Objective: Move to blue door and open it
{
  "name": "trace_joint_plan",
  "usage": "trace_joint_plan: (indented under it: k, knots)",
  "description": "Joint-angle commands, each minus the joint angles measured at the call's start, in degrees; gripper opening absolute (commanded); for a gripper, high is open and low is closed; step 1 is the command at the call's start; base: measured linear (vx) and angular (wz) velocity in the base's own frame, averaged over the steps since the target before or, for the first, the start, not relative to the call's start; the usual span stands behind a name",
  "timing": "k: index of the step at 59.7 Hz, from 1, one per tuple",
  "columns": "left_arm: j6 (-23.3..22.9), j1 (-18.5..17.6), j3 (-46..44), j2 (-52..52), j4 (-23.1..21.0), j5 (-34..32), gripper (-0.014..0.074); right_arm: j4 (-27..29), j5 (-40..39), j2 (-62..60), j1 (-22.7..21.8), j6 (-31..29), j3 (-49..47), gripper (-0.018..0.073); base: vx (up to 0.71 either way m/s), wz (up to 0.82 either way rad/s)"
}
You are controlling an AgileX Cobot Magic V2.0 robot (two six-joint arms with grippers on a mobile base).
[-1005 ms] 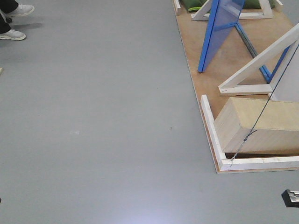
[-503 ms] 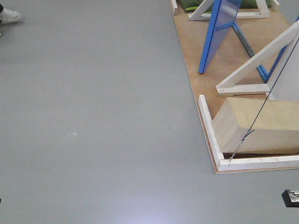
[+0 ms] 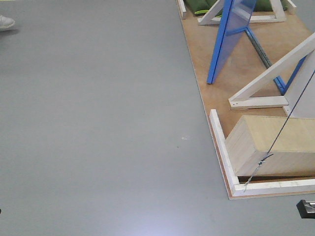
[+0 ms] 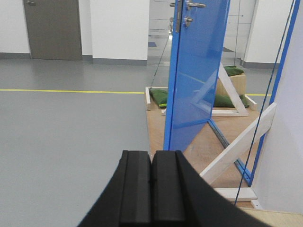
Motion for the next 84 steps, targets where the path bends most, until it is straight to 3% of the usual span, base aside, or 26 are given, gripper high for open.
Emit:
trace_joint_plan:
  k: [1,84]
  knots:
    - [-0.18,-0.39,0.34,-0.79,0.0,-4.81,0.007,-0.08,-4.71,-0.87,-0.21,-0.24,1.16,-0.0008,0.26,-0.13]
    - [-0.18,-0.39,0.34,-0.79,0.0,-4.81,0.007,-0.08,-4.71,-0.87,-0.21,-0.24,1.16,-0.0008,0.4,0.02]
